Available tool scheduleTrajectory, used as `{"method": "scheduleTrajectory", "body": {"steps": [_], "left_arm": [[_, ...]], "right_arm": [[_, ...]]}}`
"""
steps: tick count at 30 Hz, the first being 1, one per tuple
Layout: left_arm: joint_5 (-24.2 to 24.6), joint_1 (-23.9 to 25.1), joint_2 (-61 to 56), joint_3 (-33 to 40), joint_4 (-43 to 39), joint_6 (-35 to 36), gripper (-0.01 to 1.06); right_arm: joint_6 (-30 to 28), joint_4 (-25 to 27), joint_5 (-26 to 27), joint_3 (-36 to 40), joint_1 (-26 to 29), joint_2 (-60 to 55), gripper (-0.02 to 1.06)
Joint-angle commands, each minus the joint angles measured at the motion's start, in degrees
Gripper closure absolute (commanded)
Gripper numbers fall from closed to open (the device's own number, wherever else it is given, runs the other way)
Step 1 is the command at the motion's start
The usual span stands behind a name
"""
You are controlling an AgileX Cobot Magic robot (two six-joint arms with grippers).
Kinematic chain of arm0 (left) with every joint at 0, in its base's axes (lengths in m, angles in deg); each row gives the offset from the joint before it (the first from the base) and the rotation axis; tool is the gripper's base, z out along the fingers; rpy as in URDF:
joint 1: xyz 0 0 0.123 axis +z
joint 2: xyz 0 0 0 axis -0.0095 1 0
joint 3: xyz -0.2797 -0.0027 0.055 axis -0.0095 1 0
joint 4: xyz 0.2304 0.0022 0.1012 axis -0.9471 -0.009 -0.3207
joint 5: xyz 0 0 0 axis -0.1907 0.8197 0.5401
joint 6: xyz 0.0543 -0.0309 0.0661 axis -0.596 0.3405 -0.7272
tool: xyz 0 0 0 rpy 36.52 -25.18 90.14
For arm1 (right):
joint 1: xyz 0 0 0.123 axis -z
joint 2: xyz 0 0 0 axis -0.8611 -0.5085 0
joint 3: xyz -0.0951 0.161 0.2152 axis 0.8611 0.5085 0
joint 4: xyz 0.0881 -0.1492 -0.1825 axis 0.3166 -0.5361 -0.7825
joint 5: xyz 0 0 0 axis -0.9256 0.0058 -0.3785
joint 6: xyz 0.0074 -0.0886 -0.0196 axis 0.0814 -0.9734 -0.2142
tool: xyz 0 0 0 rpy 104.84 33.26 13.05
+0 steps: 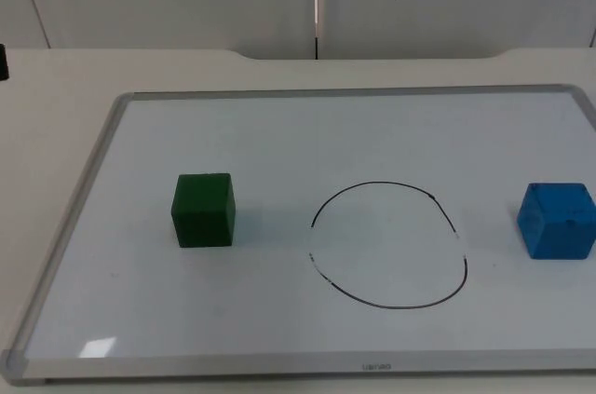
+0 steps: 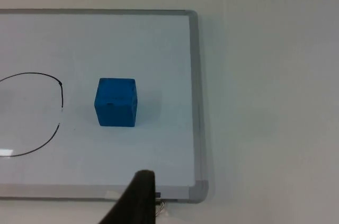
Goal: Push the two cubes into the marked area.
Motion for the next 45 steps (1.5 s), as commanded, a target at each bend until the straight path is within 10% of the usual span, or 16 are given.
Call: {"method": "scheduleTrajectory", "body": {"steps": [1,45], "left_arm": [[-1.47,-0.30,1.38,-0.41,3.64,-3.23,1.05],[-18.58,-9.47,41.54,-12.84,9.15,-10.02,1.05]], "right_arm": [[-0.53,0.32,0.34,0.13,0.48,0.21,-0.01],[-0.53,0.32,0.34,0.13,0.25,0.21,-0.01]]}}
